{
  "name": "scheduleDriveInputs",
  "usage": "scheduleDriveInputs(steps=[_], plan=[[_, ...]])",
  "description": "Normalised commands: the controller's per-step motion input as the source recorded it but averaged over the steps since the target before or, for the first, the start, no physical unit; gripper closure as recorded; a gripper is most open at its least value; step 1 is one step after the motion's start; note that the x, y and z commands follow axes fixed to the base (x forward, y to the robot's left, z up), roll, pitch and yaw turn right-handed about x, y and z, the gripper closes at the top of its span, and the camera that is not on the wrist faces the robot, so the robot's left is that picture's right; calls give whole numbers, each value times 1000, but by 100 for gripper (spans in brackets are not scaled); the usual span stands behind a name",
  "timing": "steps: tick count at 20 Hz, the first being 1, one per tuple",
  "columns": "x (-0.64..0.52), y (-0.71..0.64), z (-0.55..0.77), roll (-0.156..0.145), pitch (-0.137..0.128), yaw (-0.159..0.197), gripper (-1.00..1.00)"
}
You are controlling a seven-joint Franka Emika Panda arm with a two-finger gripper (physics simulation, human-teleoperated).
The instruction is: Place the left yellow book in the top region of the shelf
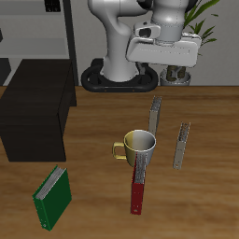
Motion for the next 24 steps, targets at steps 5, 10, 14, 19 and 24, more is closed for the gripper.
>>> scheduleDriveInputs(steps=[5,10,14,19,24], plan=[[105,399,-135,17,-13,-57,-100],[44,382,-176,21,-47,26,-100],[82,270,-289,7,-14,36,-100],[104,44,-191,-11,-53,18,-100],[128,-75,-256,11,-17,-45,-100]])
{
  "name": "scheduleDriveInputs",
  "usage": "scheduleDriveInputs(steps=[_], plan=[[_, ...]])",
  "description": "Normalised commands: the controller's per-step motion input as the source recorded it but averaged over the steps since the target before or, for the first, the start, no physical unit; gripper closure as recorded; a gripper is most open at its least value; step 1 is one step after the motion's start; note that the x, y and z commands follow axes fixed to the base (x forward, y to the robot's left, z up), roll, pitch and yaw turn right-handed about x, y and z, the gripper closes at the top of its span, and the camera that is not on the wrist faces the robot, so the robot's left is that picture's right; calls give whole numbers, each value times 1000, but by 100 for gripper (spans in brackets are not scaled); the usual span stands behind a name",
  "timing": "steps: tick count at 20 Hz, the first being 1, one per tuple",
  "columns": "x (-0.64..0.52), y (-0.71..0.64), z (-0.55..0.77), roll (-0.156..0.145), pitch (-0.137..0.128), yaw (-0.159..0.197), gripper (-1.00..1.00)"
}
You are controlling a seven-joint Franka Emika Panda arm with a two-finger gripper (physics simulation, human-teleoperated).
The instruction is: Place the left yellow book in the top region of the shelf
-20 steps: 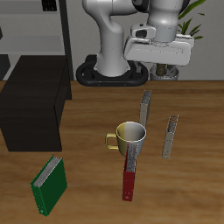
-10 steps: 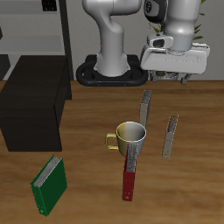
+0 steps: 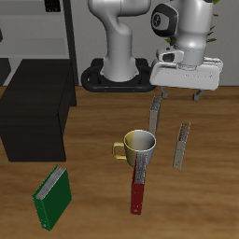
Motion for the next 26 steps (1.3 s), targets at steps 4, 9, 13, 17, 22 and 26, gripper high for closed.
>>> scheduleDriveInputs(steps=[4,9,13,17,22,26], plan=[[67,-4,-296,27,22,-61,-100],[34,90,-418,29,21,-38,-100],[38,80,-222,37,3,-34,-100],[31,166,-235,44,15,-13,-100],[51,44,-172,11,13,-10,-100],[87,19,-230,5,35,-13,-100]])
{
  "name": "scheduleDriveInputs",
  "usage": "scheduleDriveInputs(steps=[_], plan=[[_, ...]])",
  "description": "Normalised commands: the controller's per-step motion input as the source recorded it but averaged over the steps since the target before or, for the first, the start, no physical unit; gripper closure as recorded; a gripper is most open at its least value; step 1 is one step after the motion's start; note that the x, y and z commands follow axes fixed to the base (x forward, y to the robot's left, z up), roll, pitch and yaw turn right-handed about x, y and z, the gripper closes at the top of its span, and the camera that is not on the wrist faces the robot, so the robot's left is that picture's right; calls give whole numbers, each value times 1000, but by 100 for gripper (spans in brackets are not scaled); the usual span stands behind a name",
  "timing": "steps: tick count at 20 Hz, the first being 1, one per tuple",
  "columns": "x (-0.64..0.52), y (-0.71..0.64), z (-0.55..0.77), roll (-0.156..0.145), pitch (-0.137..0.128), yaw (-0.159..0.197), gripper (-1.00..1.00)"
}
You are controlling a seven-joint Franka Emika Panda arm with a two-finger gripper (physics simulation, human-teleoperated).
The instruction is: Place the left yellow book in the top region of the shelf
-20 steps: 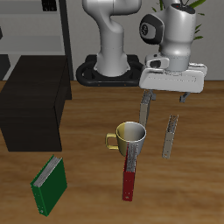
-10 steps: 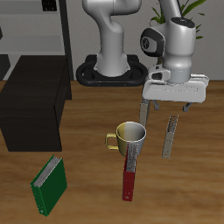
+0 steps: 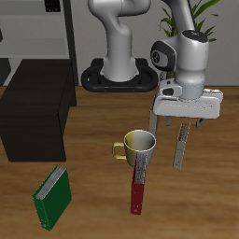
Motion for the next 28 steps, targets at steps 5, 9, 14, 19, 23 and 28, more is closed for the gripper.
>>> scheduleDriveInputs(steps=[5,9,14,19,23,28], plan=[[46,68,-254,21,32,1,-100],[69,8,-293,17,43,-5,-100],[51,-22,-200,2,18,16,-100],[97,-93,-246,-1,28,10,-100],[35,-106,-13,-10,-18,1,100],[-27,-93,138,25,-34,-3,100]])
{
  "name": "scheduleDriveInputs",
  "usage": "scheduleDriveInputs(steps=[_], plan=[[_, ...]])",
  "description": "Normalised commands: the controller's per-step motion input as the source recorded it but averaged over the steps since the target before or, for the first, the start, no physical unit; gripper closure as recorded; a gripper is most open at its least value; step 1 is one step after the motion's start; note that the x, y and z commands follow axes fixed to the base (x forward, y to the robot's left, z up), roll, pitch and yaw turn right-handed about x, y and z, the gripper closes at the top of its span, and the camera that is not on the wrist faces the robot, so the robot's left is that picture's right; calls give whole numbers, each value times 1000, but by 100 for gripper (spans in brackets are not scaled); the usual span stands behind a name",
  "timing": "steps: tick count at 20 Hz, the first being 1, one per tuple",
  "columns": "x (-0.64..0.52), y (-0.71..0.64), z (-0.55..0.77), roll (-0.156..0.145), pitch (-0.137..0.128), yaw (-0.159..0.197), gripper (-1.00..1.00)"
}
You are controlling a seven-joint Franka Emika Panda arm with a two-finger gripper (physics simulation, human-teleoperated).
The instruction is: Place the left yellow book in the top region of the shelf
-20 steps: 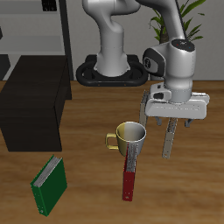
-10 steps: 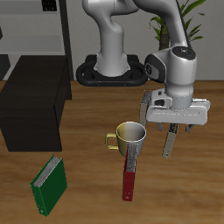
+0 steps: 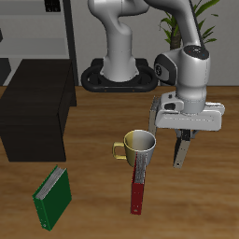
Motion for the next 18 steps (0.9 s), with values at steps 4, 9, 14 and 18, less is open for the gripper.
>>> scheduleDriveInputs(steps=[4,9,14,18], plan=[[-191,-13,226,62,-25,-21,100],[-292,-87,356,26,-40,0,100],[-430,-131,424,-18,-54,88,100],[-560,-172,565,-27,-61,83,100]])
